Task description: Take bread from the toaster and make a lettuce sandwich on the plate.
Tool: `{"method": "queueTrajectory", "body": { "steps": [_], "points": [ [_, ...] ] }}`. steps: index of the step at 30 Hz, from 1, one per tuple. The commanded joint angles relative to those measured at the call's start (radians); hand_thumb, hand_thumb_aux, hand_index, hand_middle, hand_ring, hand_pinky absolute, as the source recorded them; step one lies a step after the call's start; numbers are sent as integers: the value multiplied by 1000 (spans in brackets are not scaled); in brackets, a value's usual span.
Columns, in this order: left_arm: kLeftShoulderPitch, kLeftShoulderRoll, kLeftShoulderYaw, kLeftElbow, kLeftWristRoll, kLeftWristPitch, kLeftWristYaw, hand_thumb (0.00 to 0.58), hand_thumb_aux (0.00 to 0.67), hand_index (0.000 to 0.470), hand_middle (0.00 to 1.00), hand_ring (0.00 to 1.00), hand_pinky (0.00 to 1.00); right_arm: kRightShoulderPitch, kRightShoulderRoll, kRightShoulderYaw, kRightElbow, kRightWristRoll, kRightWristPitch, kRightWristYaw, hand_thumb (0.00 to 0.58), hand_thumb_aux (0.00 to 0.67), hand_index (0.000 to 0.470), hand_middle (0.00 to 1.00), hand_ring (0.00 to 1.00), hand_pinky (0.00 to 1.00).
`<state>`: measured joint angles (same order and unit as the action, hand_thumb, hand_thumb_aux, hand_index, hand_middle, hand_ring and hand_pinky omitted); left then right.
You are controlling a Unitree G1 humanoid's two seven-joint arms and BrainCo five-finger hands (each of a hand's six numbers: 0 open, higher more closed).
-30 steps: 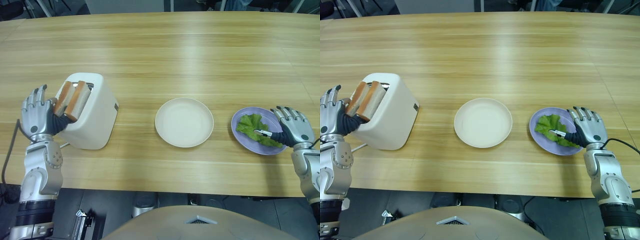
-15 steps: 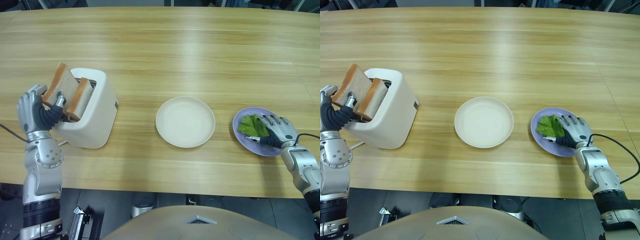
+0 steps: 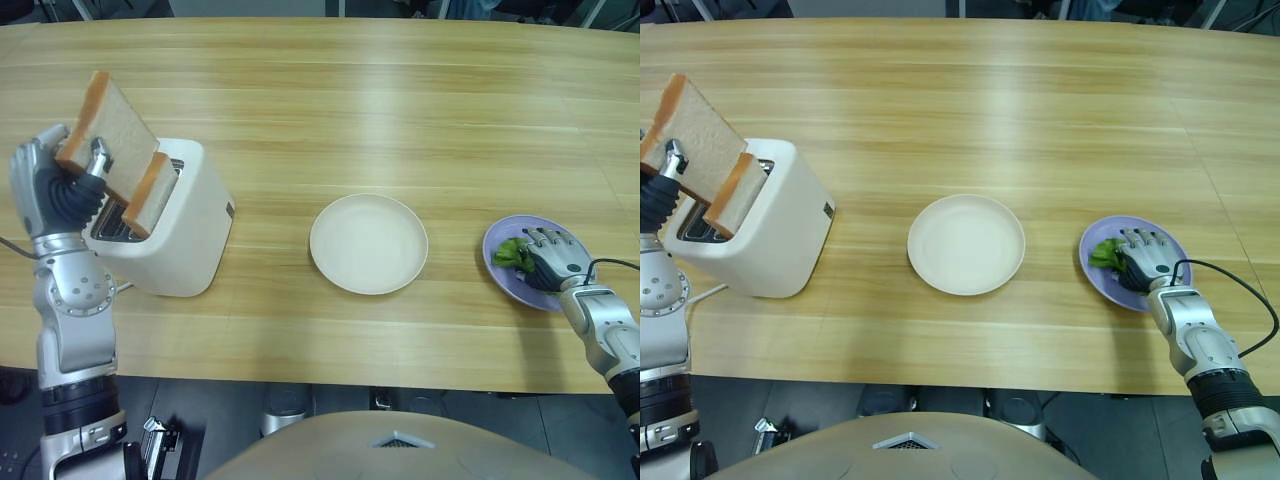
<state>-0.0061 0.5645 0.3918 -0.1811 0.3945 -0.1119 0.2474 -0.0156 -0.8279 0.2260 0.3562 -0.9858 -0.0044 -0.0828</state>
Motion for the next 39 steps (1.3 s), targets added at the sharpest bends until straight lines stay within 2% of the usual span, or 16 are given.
{"method": "queueTrajectory", "body": {
  "steps": [1, 11, 17, 21, 26, 33, 39],
  "points": [
    [-67, -13, -5, -119, 7, -6, -1, 580, 670, 460, 1000, 1000, 1000, 3, 7, -5, -12, 37, -6, -19, 580, 670, 460, 0, 0, 0],
    [-199, -71, -82, -337, 16, 39, -74, 580, 670, 460, 1000, 1000, 1000, -5, 3, -26, -27, 106, -57, -99, 580, 670, 460, 0, 0, 0],
    [-287, -207, -285, -368, -80, 105, -192, 580, 670, 460, 1000, 1000, 1000, -8, -6, -97, -109, 138, -87, -198, 580, 670, 460, 0, 0, 0],
    [-255, -310, -457, -261, -100, 102, -260, 580, 670, 460, 1000, 1000, 1000, -5, -6, -157, -208, 154, -95, -233, 580, 670, 460, 0, 0, 0],
    [-194, -371, -620, -38, -73, 78, -315, 580, 670, 460, 1000, 1000, 1000, 6, 13, -216, -341, 160, -100, -258, 580, 670, 460, 0, 0, 0],
    [-198, -389, -721, 302, -34, 30, -335, 580, 670, 460, 1000, 1000, 1000, -18, 100, -221, -521, 145, -87, -231, 580, 670, 460, 0, 0, 0],
    [-278, -414, -721, 621, -32, -58, -281, 580, 670, 460, 1000, 1000, 1000, -59, 204, -139, -598, 104, -108, -187, 580, 670, 460, 0, 0, 0]
  ]
}}
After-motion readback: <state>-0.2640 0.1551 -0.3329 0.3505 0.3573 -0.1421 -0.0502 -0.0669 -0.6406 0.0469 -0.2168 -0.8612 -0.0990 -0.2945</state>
